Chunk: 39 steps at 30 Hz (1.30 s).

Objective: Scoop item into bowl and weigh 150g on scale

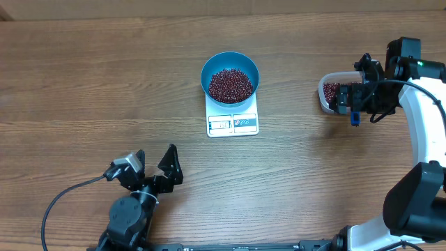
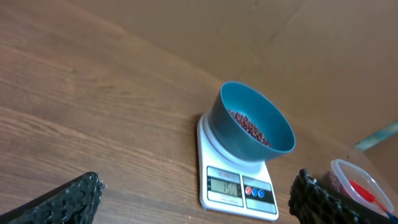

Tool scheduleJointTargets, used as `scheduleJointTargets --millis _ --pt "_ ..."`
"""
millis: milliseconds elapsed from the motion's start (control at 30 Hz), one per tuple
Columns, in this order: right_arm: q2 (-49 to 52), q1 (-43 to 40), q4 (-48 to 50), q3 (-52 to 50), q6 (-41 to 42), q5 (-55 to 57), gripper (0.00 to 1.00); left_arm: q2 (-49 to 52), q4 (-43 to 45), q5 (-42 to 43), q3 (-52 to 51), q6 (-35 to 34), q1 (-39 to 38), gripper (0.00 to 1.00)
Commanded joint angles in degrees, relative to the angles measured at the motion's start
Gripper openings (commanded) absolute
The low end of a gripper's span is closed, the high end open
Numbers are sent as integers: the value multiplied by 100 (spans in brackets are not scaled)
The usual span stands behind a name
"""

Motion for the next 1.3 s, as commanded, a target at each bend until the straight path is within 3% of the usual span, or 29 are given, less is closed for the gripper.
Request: scheduleJointTargets --millis 0,167,667,1267 --pt "-103 -37 11 90 -7 -50 100 -409 42 66 -262 328 94 100" --pt "-103 -37 11 90 -4 -52 100 -780 85 151 -555 638 249 100" --pt "-103 -37 11 90 -7 -50 100 -785 192 461 -612 2531 564 99" --pt "-103 -37 11 90 -7 -50 100 -785 151 752 -612 2625 1620 99"
